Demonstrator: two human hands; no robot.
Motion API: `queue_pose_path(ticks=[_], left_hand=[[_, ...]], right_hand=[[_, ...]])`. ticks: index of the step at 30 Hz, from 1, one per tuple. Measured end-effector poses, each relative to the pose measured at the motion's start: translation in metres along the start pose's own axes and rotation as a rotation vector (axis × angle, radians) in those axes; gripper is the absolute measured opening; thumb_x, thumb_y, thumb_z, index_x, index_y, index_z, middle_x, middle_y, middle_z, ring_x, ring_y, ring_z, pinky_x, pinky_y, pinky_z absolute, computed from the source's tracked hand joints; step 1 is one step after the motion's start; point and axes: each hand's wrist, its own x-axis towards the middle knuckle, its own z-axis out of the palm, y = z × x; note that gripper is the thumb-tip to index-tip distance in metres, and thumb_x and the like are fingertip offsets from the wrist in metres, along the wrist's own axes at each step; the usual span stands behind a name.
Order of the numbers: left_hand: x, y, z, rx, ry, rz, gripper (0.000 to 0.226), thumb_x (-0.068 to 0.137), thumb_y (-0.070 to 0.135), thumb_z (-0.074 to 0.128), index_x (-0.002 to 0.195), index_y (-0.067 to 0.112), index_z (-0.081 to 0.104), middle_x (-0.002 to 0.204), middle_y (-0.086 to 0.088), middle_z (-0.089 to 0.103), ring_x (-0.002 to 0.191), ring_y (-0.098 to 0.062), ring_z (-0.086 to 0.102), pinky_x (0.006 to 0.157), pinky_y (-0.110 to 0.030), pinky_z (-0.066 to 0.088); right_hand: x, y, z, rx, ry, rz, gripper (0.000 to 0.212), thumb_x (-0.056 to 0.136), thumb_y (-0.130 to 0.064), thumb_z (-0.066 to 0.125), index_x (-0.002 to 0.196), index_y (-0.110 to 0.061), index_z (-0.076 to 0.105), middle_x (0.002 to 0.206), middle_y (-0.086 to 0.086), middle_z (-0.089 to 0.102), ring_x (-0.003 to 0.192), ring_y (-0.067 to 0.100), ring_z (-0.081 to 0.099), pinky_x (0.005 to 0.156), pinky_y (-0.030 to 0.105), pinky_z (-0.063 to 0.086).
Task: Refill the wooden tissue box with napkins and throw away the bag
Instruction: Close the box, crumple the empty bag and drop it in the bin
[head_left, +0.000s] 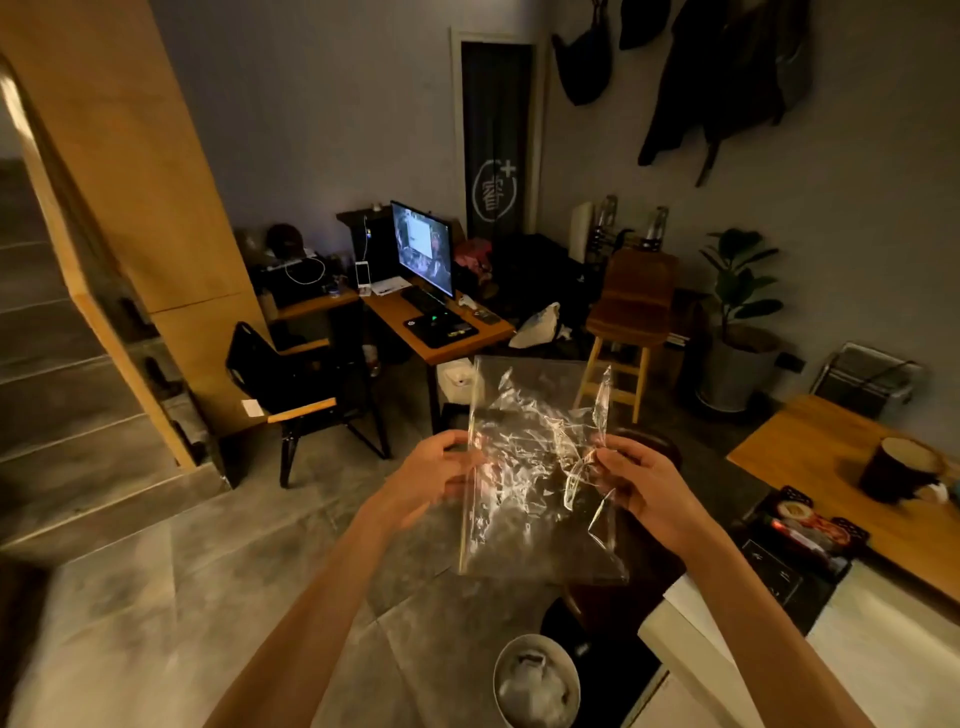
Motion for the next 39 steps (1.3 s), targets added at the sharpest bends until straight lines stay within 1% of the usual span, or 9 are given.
queue_pose_path(ticks=[5,10,15,19,24,27,33,37,39], left_hand=[[-0.004,-0.006,0.009,-0.024,-0.013,0.003,0.030,0.092,0.007,0.064,0.122,0.007,0.060,0.113,-0.024,0.069,0.106,-0.041,0.067,0.097,-0.061,0.048],[-0.005,-0.012,0.017,-0.050,-0.023,0.068,0.033,0.094,0.000,0.057,0.127,0.005,0.059,0.111,-0.022,0.071,0.104,-0.036,0.069,0.094,-0.052,0.053],[-0.010,-0.012,0.026,-0.027,0.054,0.185,0.030,0.094,-0.008,0.049,0.089,0.004,0.076,0.100,-0.010,0.076,0.098,-0.023,0.072,0.079,-0.026,0.059],[-0.009,-0.009,0.027,0.062,0.088,0.273,0.039,0.090,-0.022,0.039,0.081,-0.005,0.074,0.104,-0.010,0.075,0.098,-0.024,0.071,0.079,-0.026,0.057],[-0.005,-0.007,0.025,0.185,0.137,0.434,0.042,0.080,-0.029,0.036,0.064,-0.008,0.068,0.111,-0.013,0.071,0.109,-0.025,0.066,0.094,-0.037,0.054],[-0.003,-0.010,0.022,0.171,0.172,0.451,0.051,0.080,-0.029,0.038,0.060,0.005,0.071,0.103,-0.010,0.073,0.107,-0.025,0.065,0.097,-0.047,0.052],[-0.030,0.001,0.008,0.214,-0.236,0.128,0.037,0.085,-0.015,0.048,0.111,0.005,0.065,0.141,0.005,0.053,0.138,-0.017,0.042,0.105,-0.036,0.044],[-0.042,0.015,0.003,-0.516,-0.607,0.143,0.083,0.073,-0.002,0.046,0.152,0.011,0.025,0.159,-0.020,0.022,0.148,-0.036,0.018,0.117,-0.059,0.011],[-0.038,0.021,0.000,-0.617,-0.541,0.146,0.086,0.077,0.017,0.058,0.154,0.019,0.021,0.158,-0.022,0.023,0.147,-0.035,0.020,0.118,-0.057,0.012]], right_hand=[[0.000,-0.012,-0.017,-0.127,-0.229,0.115,0.036,0.090,-0.007,0.061,0.124,-0.019,0.064,0.096,0.008,0.071,0.084,0.016,0.068,0.070,0.025,0.056],[0.003,-0.017,-0.033,-0.162,-0.165,0.076,0.033,0.089,-0.004,0.063,0.120,-0.013,0.067,0.089,0.004,0.074,0.079,0.014,0.065,0.063,0.020,0.055],[0.000,-0.020,-0.039,-0.242,-0.136,-0.100,0.021,0.088,-0.002,0.061,0.103,-0.006,0.075,0.097,0.013,0.075,0.085,0.022,0.072,0.072,0.027,0.059],[-0.001,-0.021,-0.037,-0.409,-0.086,-0.293,0.022,0.087,0.008,0.059,0.091,-0.004,0.077,0.102,0.007,0.076,0.106,0.024,0.069,0.090,0.030,0.056],[-0.005,-0.039,-0.045,-0.036,-0.299,-0.022,0.041,0.097,-0.028,0.044,0.136,-0.020,0.054,0.134,0.009,0.060,0.124,0.030,0.057,0.103,0.050,0.045],[-0.005,-0.045,-0.033,-0.323,-0.255,0.009,0.056,0.086,-0.041,0.059,0.140,-0.030,0.044,0.126,0.000,0.064,0.113,0.019,0.065,0.091,0.036,0.055],[0.010,-0.059,-0.006,-0.840,-0.289,-0.180,0.044,0.086,-0.017,0.072,0.125,-0.031,0.056,0.090,0.000,0.074,0.085,0.013,0.072,0.087,0.035,0.058],[0.014,-0.077,0.015,-1.023,-0.349,-0.299,0.042,0.087,-0.021,0.070,0.125,-0.033,0.057,0.094,-0.001,0.073,0.085,0.010,0.070,0.086,0.032,0.057],[0.016,-0.087,0.016,-1.021,-0.325,-0.312,0.041,0.088,-0.016,0.069,0.125,-0.028,0.058,0.096,-0.005,0.073,0.087,0.004,0.069,0.089,0.033,0.056]])
